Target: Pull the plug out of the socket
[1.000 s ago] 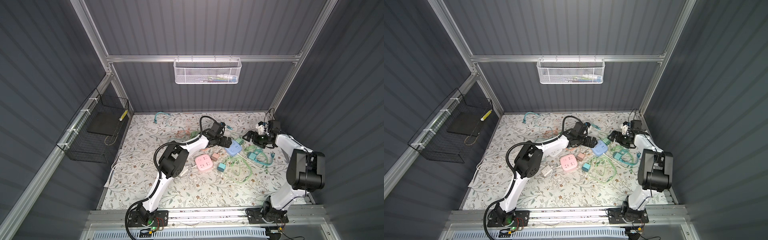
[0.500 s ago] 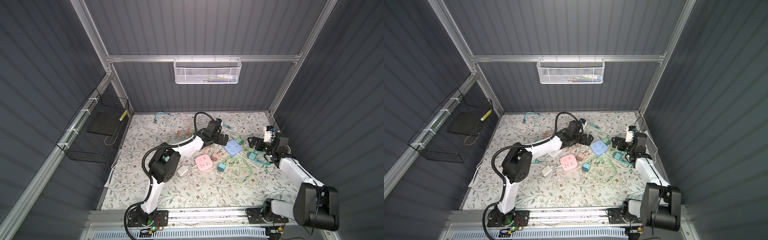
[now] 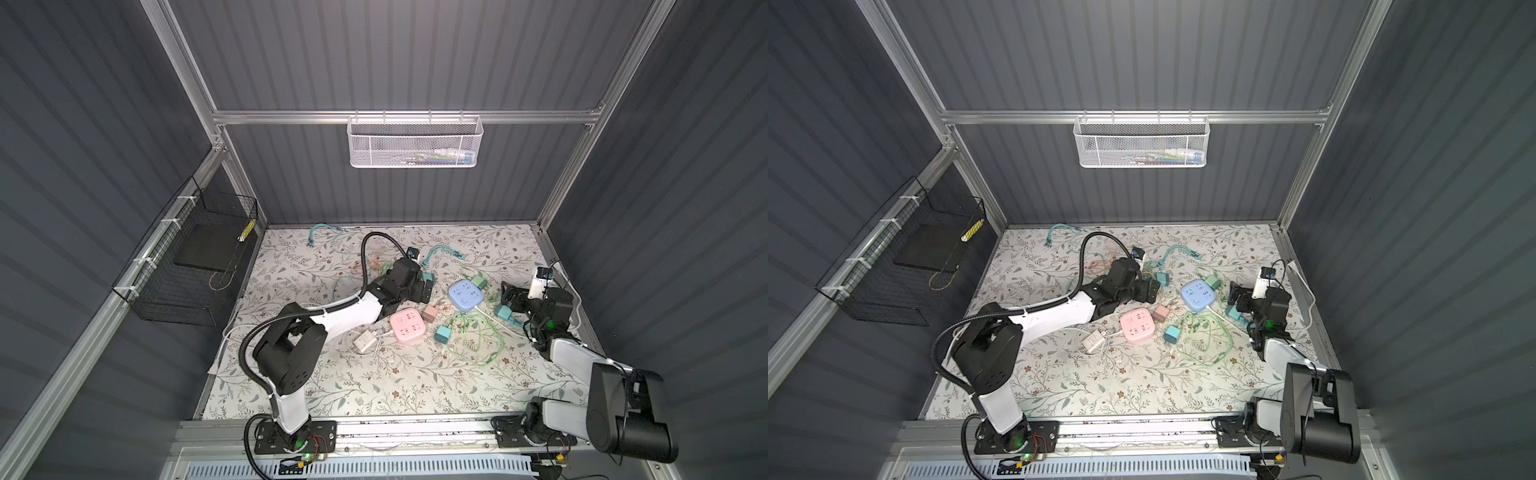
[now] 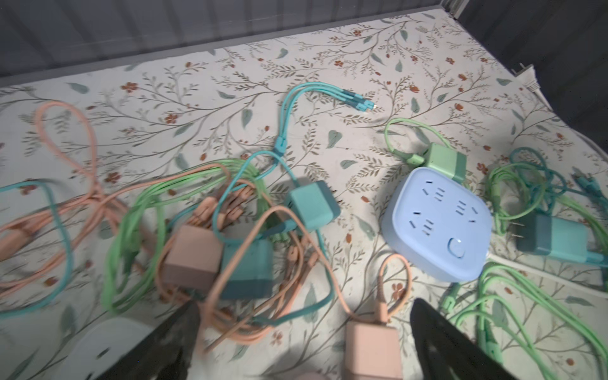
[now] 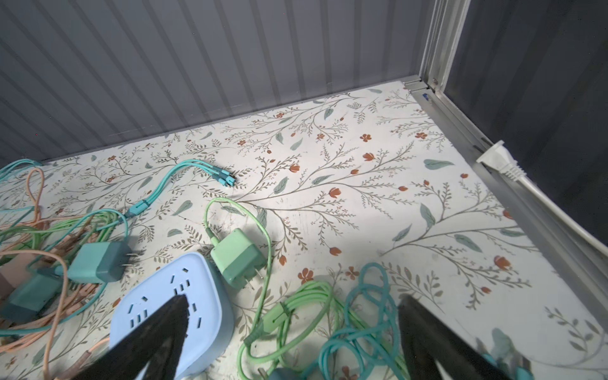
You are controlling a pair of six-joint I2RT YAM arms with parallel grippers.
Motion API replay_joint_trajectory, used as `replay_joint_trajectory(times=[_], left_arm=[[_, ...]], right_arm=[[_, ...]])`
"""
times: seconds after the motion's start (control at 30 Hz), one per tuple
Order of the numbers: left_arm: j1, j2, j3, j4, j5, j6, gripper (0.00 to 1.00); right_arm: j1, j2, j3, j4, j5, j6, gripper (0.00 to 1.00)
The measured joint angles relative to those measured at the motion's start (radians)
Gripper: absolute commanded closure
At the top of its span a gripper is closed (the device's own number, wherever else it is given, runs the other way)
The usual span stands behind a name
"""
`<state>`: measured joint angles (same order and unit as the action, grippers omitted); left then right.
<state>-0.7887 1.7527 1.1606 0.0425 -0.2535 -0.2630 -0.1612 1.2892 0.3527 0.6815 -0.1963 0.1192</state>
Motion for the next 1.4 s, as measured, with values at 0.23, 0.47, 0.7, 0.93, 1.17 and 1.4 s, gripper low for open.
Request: replay_joint_trajectory(times=[0.23, 0.47, 0.7, 0.93, 1.17, 1.4], left_arm=[[0.013, -0.180, -0.183, 0.024, -0.180, 0.059, 0.00], [0.077, -0.334, -0.381, 0.090, -0.388, 0.153, 0.00], [0.325, -0.436, -0.550, 0.203, -0.445, 0.206, 0.00], [0.567, -0.362, -0.700, 0.459, -0.340, 0.246, 0.00], [0.697, -0.116, -0.757, 0.805, -0.113, 0.258, 0.00], [0.721, -0.035, -0.700, 0.833, 0.051, 0.269, 0.00]], right_arm=[[0.000, 0.127, -0.050, 0.194, 0.005, 0.000, 0.01], [0.021, 0.163, -0.047, 0.270, 0.010, -0.020, 0.01], [0.035, 0.163, -0.047, 0.278, 0.027, -0.034, 0.01], [0.036, 0.163, -0.047, 0.283, 0.033, -0.034, 0.01], [0.036, 0.163, -0.047, 0.283, 0.037, -0.034, 0.01], [0.036, 0.163, -0.046, 0.284, 0.041, -0.034, 0.01]])
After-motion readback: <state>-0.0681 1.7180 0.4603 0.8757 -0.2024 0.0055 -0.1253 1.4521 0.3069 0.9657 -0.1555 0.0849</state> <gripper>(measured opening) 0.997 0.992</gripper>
